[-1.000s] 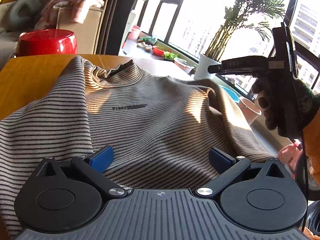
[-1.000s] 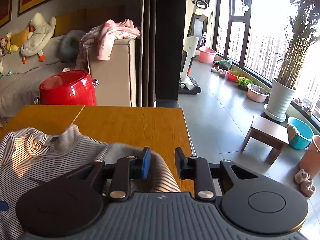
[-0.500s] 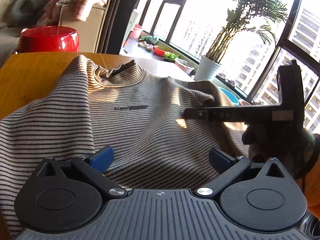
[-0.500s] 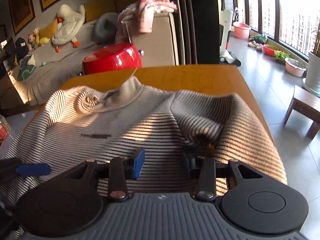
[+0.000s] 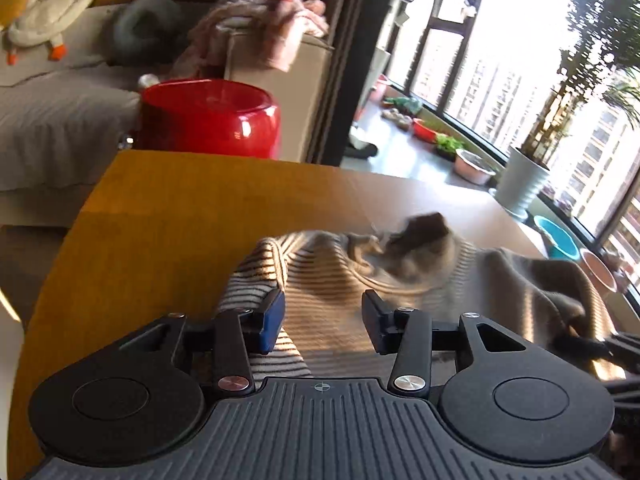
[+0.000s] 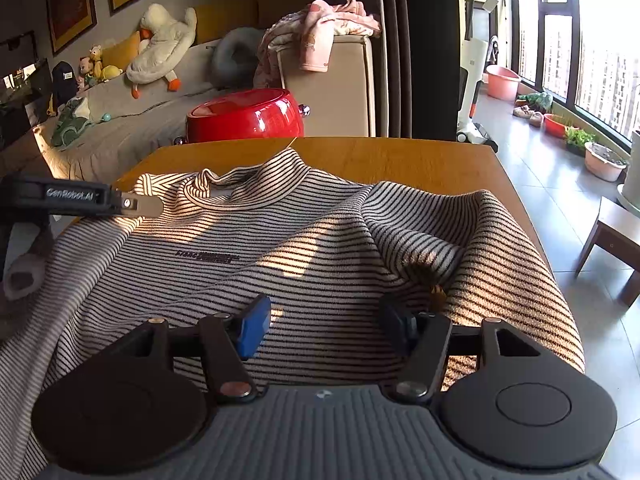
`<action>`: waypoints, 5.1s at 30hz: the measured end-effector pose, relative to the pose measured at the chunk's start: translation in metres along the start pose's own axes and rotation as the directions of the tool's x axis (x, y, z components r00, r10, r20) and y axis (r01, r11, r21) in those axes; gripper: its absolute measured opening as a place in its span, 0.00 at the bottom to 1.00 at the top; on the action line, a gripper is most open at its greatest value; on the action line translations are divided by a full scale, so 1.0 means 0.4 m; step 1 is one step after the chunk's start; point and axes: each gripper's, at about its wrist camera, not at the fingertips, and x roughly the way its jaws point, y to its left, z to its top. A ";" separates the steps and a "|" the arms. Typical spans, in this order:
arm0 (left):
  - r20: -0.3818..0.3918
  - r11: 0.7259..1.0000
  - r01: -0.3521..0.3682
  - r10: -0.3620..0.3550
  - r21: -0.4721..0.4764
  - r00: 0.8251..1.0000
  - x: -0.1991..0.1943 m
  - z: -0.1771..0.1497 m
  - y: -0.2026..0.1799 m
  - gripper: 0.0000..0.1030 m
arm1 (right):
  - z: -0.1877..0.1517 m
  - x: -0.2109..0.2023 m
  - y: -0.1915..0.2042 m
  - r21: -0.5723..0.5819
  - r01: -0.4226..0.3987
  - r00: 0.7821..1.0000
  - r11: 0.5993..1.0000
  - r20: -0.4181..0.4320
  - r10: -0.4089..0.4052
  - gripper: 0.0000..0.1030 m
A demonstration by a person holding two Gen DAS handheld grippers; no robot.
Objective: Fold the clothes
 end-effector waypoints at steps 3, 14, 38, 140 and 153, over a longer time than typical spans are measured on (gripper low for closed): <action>0.022 0.998 -0.031 0.032 -0.048 0.999 -0.003 0.011 0.034 0.49 | 0.001 0.001 0.001 -0.004 -0.003 1.000 1.000 -0.002 0.003 0.62; 0.020 0.992 0.122 -0.122 -0.002 0.992 -0.063 -0.077 -0.064 0.72 | -0.005 0.003 0.017 -0.041 0.022 1.000 0.999 -0.005 -0.022 0.68; -0.003 0.984 0.172 -0.172 0.049 0.985 -0.021 -0.115 -0.070 0.91 | 0.058 -0.026 -0.189 0.178 0.274 0.961 0.945 -0.010 -0.276 0.74; 0.042 0.973 0.231 -0.231 -0.012 0.972 -0.045 -0.125 -0.050 0.98 | 0.297 -0.007 0.181 0.083 -0.285 0.947 0.955 0.178 0.267 0.15; 0.031 0.980 0.197 -0.196 -0.016 0.980 -0.042 -0.124 -0.052 0.95 | 0.233 -0.008 0.018 0.162 -0.095 0.980 0.982 0.188 0.064 0.42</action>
